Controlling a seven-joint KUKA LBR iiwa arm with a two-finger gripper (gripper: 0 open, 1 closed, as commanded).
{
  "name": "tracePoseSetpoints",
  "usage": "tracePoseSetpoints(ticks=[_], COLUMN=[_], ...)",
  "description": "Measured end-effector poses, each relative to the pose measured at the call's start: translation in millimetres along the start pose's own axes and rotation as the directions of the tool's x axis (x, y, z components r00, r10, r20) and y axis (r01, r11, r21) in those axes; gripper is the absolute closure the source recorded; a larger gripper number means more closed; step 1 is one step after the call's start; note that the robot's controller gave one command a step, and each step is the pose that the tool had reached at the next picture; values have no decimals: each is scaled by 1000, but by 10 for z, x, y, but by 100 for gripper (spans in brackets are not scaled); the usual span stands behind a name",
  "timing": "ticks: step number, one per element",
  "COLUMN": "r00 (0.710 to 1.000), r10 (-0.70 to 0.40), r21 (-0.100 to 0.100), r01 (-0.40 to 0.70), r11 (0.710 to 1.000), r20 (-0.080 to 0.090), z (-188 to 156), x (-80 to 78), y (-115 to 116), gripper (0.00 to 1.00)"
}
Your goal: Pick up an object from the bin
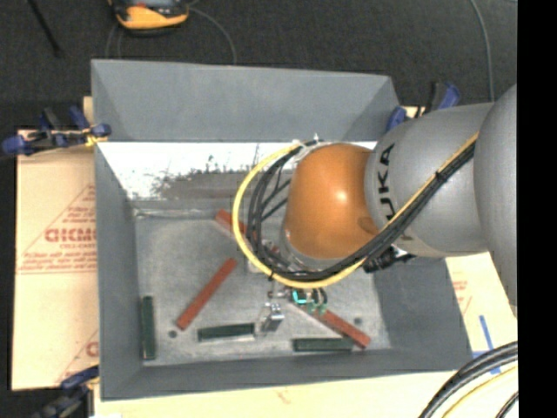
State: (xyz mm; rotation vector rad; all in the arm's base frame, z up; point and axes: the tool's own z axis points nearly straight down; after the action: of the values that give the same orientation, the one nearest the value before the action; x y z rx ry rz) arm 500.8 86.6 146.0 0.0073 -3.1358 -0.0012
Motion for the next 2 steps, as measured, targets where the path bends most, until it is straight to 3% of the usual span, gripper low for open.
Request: tracePoseSetpoints(ticks=[1,2], r00=[1000,998], r10=[3,63], r21=[-1,-3], r01=[-3,-63], r11=[1000,998], r20=[8,7], z=[-42,682], x=[-19,122], y=[-3,15], gripper=[0,100])
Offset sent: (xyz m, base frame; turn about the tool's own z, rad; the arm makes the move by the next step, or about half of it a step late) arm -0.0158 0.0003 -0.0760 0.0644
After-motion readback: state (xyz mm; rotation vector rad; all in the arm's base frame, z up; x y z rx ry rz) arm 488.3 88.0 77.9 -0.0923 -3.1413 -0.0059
